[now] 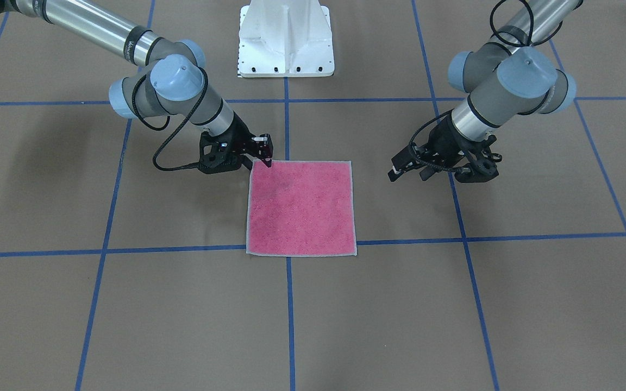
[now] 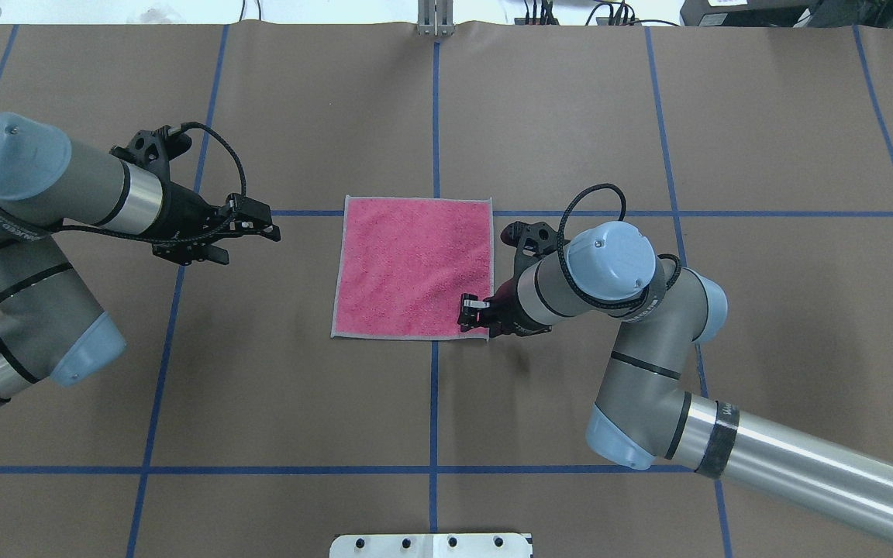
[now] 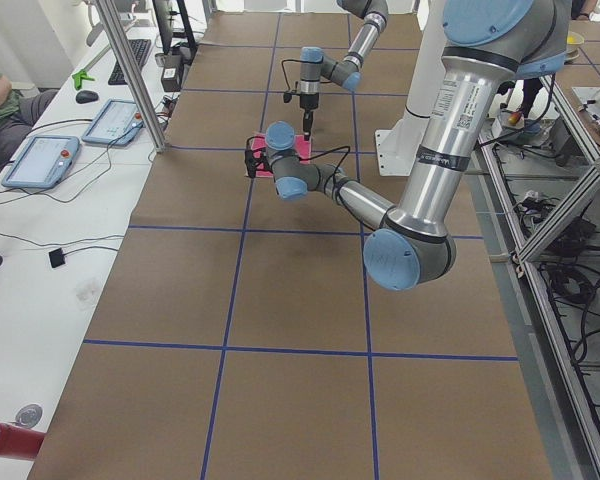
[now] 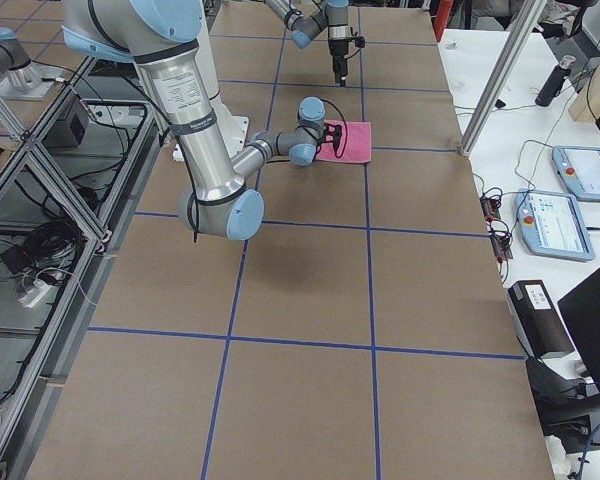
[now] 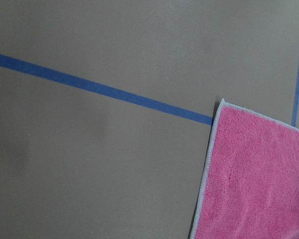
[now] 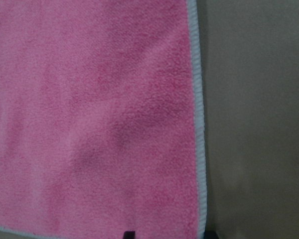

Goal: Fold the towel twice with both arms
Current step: 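Pinch the towel corner nearest the right gripper with the right gripper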

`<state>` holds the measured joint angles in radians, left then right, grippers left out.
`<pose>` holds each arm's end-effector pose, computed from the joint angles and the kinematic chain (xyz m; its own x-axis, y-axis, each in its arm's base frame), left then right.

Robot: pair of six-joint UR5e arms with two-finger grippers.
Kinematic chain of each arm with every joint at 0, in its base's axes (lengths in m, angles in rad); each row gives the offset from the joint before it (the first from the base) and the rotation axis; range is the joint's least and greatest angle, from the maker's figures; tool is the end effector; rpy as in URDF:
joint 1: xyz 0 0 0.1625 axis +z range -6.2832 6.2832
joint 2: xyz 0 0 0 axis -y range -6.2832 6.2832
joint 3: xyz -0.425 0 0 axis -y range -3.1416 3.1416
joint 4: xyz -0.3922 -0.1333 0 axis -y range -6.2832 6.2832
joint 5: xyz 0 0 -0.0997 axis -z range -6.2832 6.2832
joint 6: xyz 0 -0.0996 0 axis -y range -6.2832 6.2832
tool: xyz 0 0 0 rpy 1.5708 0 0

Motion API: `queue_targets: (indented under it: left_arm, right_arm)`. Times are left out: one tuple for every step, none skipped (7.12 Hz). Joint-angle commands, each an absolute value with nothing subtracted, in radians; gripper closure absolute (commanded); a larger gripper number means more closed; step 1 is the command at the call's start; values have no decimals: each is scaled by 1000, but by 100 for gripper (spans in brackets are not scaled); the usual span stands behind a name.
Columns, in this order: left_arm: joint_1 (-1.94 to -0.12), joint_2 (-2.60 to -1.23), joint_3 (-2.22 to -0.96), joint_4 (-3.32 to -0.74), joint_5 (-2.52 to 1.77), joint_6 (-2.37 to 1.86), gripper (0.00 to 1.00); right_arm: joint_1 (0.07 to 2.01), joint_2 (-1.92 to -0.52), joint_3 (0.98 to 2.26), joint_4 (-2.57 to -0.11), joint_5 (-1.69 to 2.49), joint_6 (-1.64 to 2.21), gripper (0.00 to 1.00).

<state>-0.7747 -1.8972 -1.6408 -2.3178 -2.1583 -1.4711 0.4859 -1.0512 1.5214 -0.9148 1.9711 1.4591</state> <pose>0.3847 -0.4859 0.3573 0.3168 -0.1942 -0.9284 0.1912 0.9718 -0.1380 -0.5628 -0.4041 0.3032 0.3912 0.0905 0.9158 -0.0759 0.9949 -0.0659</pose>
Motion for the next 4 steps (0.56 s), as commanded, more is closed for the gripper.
queue_targets:
  left_arm:
    - [-775,-1896,-1640,-2318,-2158,-1471,0]
    - [-775,-1896,-1640,-2318,-2158,-1471,0]
    - [-775,-1896,-1641,-2318,-2158,-1471,0]
    - [-775,-1896,-1641,-2318,-2158,-1471,0]
  right_arm:
    - [486,-1051,1523,-914,1971,1460,100]
    - [486,-1051,1523,-914,1971,1460,100]
    - [486,-1051,1522,-914,1971,1460,100]
    - [486,-1051,1523,-914,1973,1494,100]
